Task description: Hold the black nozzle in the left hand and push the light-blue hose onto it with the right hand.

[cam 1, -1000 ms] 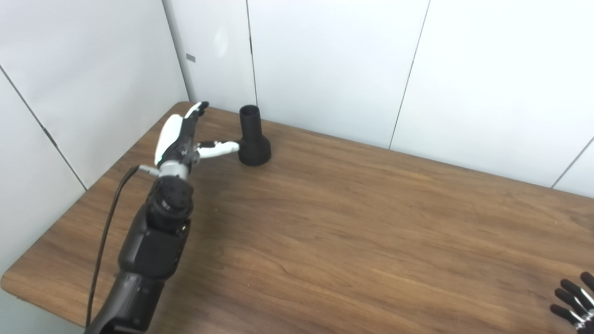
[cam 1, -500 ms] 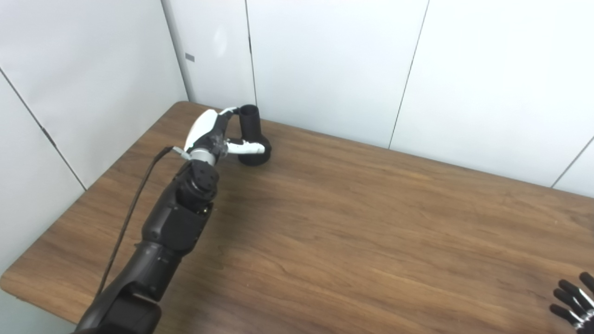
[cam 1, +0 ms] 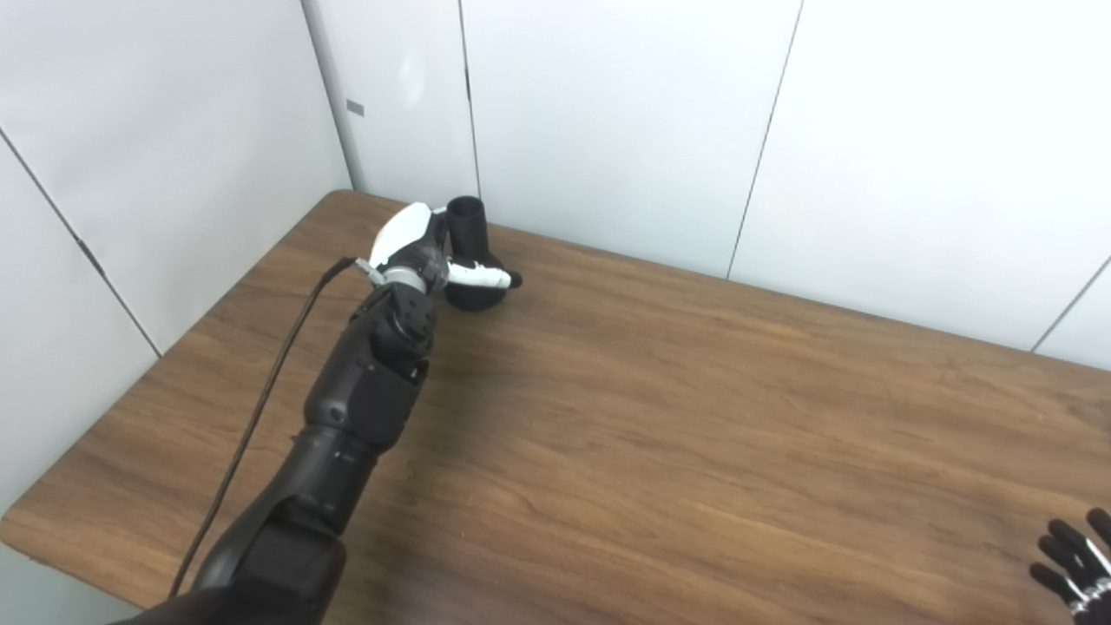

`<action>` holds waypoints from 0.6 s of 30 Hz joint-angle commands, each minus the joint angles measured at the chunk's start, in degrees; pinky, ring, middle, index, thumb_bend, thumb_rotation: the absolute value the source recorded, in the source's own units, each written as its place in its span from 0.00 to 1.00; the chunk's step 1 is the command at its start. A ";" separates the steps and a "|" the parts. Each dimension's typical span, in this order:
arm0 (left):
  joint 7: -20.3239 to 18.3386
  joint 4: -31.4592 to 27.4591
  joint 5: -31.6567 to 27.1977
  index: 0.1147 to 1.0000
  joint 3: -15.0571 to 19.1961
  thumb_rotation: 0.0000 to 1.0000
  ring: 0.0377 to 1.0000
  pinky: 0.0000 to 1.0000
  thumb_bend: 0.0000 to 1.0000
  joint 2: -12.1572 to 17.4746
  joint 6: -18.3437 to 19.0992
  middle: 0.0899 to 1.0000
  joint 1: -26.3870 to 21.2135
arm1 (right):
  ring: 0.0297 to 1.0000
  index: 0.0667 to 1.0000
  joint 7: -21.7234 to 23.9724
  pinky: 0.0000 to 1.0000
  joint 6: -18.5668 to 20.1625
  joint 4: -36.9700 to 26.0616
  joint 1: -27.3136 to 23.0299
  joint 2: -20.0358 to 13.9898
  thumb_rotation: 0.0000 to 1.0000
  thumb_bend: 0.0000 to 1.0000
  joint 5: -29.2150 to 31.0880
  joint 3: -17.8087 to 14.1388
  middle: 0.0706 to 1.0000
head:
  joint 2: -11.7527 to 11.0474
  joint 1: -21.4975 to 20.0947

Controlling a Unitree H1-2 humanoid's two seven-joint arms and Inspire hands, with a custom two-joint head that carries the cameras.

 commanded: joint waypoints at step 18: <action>3.50 4.90 4.12 0.72 -3.52 0.25 0.91 1.00 0.93 2.23 -0.16 0.83 -4.07 | 0.86 0.92 -0.70 0.88 1.21 -0.99 2.27 2.28 1.00 0.65 0.53 0.62 0.84 | 0.74 -0.52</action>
